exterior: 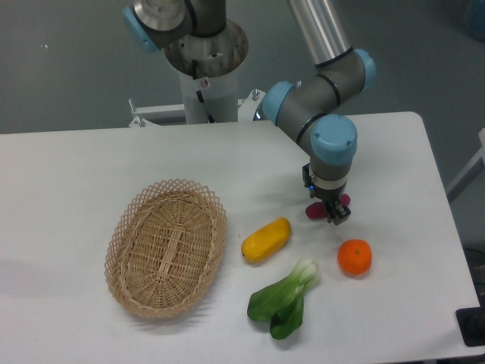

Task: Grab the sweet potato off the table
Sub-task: 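Close the gripper around the purple sweet potato, then lift the held sweet potato up off the table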

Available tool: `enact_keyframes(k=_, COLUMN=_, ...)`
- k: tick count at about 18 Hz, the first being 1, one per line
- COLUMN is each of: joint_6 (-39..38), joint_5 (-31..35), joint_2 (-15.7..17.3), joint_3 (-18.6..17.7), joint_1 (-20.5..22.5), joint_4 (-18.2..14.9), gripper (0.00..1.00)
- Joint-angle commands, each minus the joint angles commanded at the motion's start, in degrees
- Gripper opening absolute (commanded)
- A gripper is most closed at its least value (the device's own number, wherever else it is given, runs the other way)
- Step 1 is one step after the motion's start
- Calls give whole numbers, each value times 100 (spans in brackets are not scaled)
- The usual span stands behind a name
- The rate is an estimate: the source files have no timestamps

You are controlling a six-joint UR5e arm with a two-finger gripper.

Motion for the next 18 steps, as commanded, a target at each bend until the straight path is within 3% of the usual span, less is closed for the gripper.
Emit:
enact_keyframes(k=4, joint_6=-9, joint_5=0, joint_2=26, joint_3=44, joint_1=0, joint_4=0, gripper=20)
enact_keyframes(k=8, joint_6=-26, joint_5=-44, joint_2=272, joint_3=167, joint_1=9, joint_4=-35, gripper=20)
enact_keyframes(k=12, joint_6=-184, joint_5=-175, joint_2=474, joint_3=597, joint_1=-70, joint_4=-114, gripper=20)
enact_keyframes(k=18, joint_6=-1562, joint_5=-1668, joint_2=808, joint_3=1028, joint_1=-263, joint_4=-132, gripper=21)
